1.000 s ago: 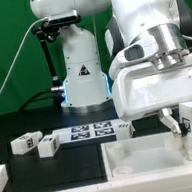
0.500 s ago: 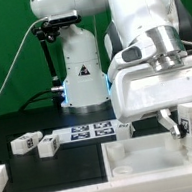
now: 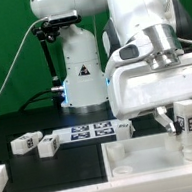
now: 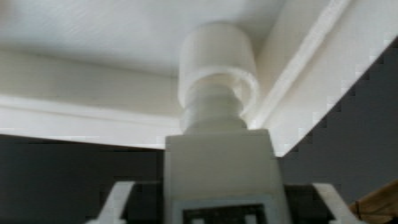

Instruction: Assemble one leg

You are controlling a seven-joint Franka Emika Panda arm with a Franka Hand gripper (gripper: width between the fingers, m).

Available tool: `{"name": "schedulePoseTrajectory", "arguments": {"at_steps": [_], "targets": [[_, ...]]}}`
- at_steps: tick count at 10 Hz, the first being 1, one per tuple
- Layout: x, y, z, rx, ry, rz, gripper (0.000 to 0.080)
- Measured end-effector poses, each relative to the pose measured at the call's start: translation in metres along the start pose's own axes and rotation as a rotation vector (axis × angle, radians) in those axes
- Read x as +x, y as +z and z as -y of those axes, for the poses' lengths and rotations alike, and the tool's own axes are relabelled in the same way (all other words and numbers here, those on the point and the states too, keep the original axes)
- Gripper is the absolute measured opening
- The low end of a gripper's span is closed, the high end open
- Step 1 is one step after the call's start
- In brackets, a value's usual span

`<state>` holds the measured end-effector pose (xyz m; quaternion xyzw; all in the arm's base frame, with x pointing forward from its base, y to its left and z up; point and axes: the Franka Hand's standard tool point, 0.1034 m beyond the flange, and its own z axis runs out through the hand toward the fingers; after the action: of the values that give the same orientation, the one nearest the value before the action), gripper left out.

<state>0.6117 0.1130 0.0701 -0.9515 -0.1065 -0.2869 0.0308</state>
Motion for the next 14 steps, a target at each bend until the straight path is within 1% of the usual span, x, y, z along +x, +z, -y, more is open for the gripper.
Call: {"name": "schedulePoseTrajectory", "arguments": {"at_steps": [4, 6, 7, 9, 10, 11, 12, 13, 14], "targets": [[-0.003, 0.004, 0.007, 0.007, -0.007, 0.003, 0.0290], [-0.006, 0.006, 0.006, 0.006, -0.006, 0.008, 0.0290], [-0.011, 0.009, 0.006, 0.007, -0.006, 0.016, 0.0290], [-0.011, 0.010, 0.006, 0.007, -0.005, 0.016, 0.0290], [-0.012, 0.011, 0.006, 0.007, -0.005, 0.018, 0.0446], [-0.012, 0.011, 0.006, 0.007, -0.005, 0.018, 0.0573], [-0.012, 0.011, 0.006, 0.007, -0.005, 0.018, 0.0573], [-0.012, 0.011, 0.006, 0.007, -0.005, 0.018, 0.0635], [-0.012, 0.011, 0.006, 0.007, -0.005, 0.019, 0.0645]]}}
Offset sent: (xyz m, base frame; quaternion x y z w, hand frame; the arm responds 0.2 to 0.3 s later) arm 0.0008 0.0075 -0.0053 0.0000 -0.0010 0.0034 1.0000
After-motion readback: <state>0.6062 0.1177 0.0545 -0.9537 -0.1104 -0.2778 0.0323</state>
